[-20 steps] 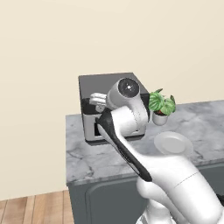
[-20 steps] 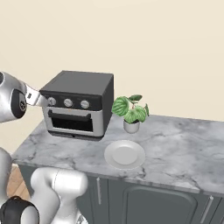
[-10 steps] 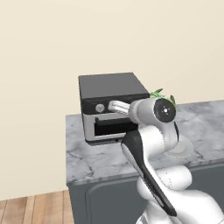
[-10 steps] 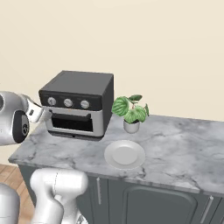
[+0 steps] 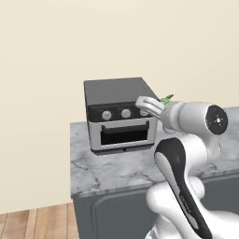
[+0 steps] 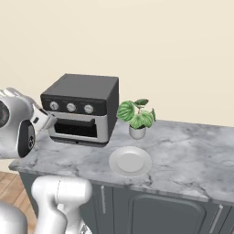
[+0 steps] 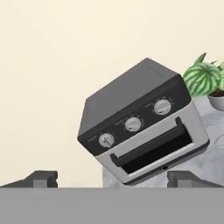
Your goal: Pull the toaster oven rack outwards. Pick up the baguette from the plate and place it on the toaster oven rack. Close the toaster oven door fully and set the temperature to the lowest setting.
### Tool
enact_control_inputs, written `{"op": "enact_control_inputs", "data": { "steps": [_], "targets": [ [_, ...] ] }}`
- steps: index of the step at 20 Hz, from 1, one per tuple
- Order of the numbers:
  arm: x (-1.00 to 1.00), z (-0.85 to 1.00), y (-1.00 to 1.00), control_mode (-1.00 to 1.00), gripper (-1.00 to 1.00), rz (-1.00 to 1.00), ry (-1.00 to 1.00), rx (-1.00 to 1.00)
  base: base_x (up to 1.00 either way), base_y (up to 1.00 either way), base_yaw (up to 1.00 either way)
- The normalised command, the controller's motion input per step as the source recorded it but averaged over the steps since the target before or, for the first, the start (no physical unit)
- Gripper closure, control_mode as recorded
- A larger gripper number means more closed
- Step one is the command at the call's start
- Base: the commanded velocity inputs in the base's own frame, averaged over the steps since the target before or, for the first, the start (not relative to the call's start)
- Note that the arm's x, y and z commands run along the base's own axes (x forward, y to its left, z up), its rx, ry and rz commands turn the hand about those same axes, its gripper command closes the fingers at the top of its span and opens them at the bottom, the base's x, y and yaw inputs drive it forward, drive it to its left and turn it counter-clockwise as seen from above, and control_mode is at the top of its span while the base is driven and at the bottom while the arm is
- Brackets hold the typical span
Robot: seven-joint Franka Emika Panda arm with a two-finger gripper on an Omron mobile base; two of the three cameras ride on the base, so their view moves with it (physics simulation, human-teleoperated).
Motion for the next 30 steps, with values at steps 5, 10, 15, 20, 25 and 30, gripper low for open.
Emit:
{"op": "enact_control_inputs", "data": {
  "steps": [5,10,15,20,25,30],
  "targets": [
    [-0.15,0.06,-0.15,-1.00,-1.00,0.00,-0.11,0.13,0.00,0.00,0.00],
    [-0.12,0.01,-0.22,-1.00,-1.00,-0.01,0.00,0.16,0.00,0.00,0.00],
    [-0.26,0.08,-0.28,-1.00,-1.00,0.00,0.00,0.21,0.00,0.00,0.00],
    [-0.10,0.02,-0.13,-1.00,-1.00,-0.02,0.11,0.16,0.00,0.00,0.00],
    [0.00,0.06,-0.18,-1.00,-1.00,-0.02,0.30,0.11,0.00,0.00,0.00],
    [0.00,0.05,-0.21,-1.00,-1.00,0.00,0.15,0.13,0.00,0.00,0.00]
  ]
}}
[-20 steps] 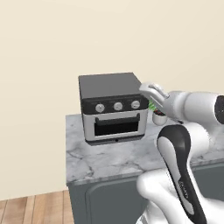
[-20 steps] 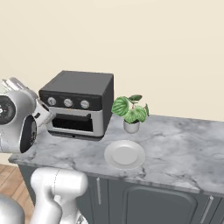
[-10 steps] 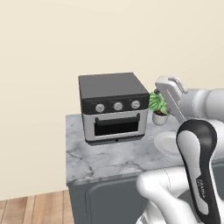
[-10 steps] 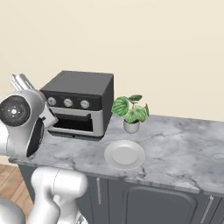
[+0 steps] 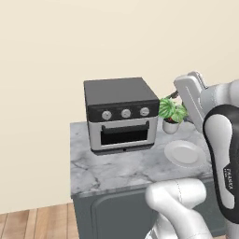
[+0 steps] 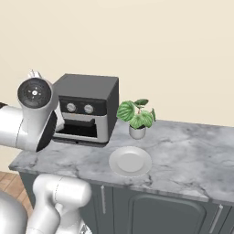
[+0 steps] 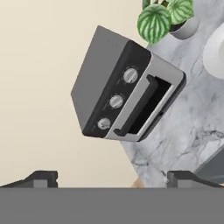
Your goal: Pull the toaster oven rack outwards. Pick up the baguette from the plate and place it on the toaster oven rack. Close the toaster oven door fully and set the temperature to the lowest setting.
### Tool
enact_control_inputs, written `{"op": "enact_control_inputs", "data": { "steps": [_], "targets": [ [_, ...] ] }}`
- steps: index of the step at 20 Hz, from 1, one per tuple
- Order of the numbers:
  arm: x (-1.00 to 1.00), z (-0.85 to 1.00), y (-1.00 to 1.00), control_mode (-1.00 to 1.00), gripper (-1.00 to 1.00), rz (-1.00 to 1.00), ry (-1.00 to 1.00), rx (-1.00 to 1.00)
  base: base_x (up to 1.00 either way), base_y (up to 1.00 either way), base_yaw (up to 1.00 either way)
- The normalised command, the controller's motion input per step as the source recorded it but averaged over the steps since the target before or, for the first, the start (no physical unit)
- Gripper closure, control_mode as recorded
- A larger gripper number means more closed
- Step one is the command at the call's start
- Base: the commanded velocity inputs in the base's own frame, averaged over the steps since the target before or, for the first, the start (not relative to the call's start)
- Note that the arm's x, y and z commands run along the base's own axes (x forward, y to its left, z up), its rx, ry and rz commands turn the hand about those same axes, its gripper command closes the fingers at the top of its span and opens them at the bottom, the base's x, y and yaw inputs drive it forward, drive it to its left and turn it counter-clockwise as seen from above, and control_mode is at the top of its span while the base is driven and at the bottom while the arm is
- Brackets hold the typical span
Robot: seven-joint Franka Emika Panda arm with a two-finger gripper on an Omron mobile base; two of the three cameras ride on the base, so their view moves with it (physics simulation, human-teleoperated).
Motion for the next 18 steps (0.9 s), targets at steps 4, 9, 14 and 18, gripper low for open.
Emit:
{"op": "enact_control_inputs", "data": {
  "steps": [4,9,14,18],
  "targets": [
    [0.00,0.00,-0.02,-1.00,-1.00,-0.05,0.05,0.05,0.00,0.00,0.00],
    [0.00,0.00,0.04,-1.00,-1.00,-0.11,0.02,0.00,0.00,0.00,0.00],
    [0.00,-0.14,0.01,-1.00,-1.00,-0.12,0.00,0.01,0.00,0.00,0.00],
    [0.00,-0.30,0.00,-1.00,-1.00,-0.07,0.00,0.07,0.00,0.00,0.00]
  ]
}}
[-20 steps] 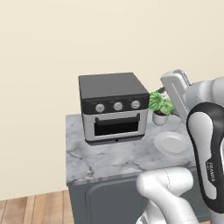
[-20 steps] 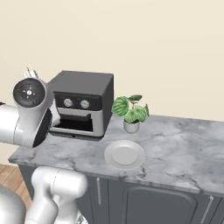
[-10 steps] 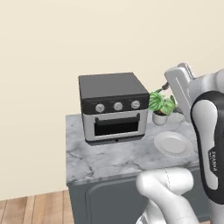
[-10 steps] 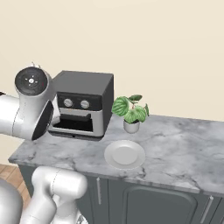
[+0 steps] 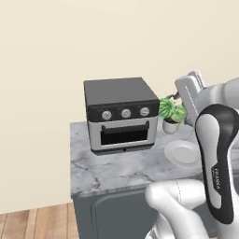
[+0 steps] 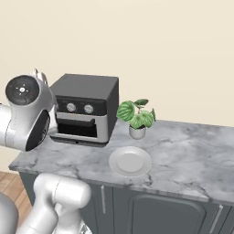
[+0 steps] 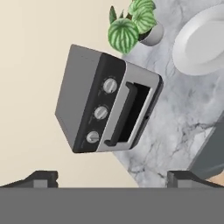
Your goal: Pull the toaster oven rack outwards. Pick up the baguette from the plate and place it on the toaster oven rack. Close the toaster oven door fully and set the temperature to the lowest setting.
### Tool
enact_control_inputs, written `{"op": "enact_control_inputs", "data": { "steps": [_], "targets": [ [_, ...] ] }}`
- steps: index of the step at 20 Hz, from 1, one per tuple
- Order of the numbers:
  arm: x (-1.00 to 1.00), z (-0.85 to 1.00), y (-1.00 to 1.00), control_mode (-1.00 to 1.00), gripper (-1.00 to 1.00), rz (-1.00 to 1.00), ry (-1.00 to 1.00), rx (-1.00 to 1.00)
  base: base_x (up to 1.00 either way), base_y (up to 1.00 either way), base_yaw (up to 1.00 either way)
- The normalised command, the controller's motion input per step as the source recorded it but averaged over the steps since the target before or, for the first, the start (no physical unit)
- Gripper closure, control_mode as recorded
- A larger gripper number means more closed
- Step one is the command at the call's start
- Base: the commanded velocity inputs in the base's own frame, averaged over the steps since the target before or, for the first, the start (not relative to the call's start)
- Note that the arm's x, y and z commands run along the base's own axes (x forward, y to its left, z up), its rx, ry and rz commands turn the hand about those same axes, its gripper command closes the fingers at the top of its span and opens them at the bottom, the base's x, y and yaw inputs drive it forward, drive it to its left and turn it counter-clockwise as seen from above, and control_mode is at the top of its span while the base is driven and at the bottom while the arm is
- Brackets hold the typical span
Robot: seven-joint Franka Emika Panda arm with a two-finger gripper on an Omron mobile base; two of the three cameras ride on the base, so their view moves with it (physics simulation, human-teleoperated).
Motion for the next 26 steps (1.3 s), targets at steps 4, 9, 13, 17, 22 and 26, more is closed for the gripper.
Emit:
{"op": "enact_control_inputs", "data": {
  "steps": [4,9,13,17,22,26],
  "targets": [
    [0.00,-0.26,0.00,-1.00,-1.00,0.00,0.00,0.10,0.00,0.00,0.00],
    [0.13,-0.23,0.00,-1.00,-1.00,0.00,0.00,0.07,0.00,0.00,0.00],
    [0.24,-0.17,0.00,-1.00,-1.00,0.00,0.02,0.04,0.00,0.00,0.00],
    [0.30,-0.21,0.00,-1.00,-1.00,0.00,0.04,0.01,0.00,0.00,0.00],
    [0.32,-0.20,0.00,-1.00,-1.00,0.00,0.05,0.03,0.00,0.00,0.00],
    [0.26,-0.18,0.01,-1.00,-1.00,0.00,0.00,0.01,0.00,0.00,0.00]
  ]
}}
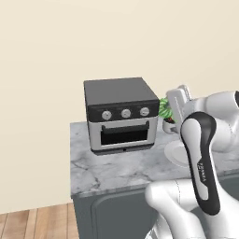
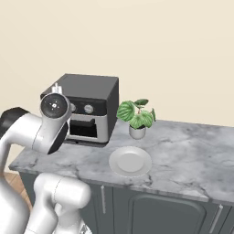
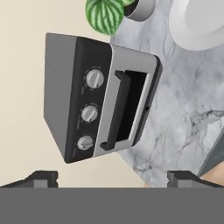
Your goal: Pull the toaster oven rack outwards. Pick up the baguette from the plate and place it on the toaster oven rack. Close the toaster oven door fully and set the temperature to the lowest setting.
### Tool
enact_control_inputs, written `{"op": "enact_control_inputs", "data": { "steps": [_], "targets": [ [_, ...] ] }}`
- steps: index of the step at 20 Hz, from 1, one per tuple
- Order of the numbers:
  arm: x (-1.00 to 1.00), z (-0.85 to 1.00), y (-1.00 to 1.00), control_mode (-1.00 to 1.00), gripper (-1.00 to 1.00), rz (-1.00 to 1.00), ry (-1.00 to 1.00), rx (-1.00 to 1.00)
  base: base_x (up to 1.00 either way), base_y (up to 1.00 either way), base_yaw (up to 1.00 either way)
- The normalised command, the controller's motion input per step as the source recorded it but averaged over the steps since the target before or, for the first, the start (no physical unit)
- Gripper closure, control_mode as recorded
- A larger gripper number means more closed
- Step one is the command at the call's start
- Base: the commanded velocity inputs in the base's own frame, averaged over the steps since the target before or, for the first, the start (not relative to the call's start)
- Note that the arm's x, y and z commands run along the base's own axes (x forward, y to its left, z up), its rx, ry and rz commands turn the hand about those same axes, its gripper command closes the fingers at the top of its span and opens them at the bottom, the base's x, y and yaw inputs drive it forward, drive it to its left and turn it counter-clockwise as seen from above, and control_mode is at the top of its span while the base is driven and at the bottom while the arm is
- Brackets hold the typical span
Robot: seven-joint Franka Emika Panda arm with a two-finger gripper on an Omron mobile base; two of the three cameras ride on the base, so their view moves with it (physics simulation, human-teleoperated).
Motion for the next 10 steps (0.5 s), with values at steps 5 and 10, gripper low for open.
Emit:
{"op": "enact_control_inputs", "data": {
  "steps": [5,10],
  "targets": [
    [0.30,-0.21,0.08,-1.00,-1.00,0.00,0.00,0.00,0.00,0.00,0.00],
    [0.28,-0.15,0.11,-1.00,-1.00,0.00,-0.02,0.00,0.00,0.00,0.00]
  ]
}}
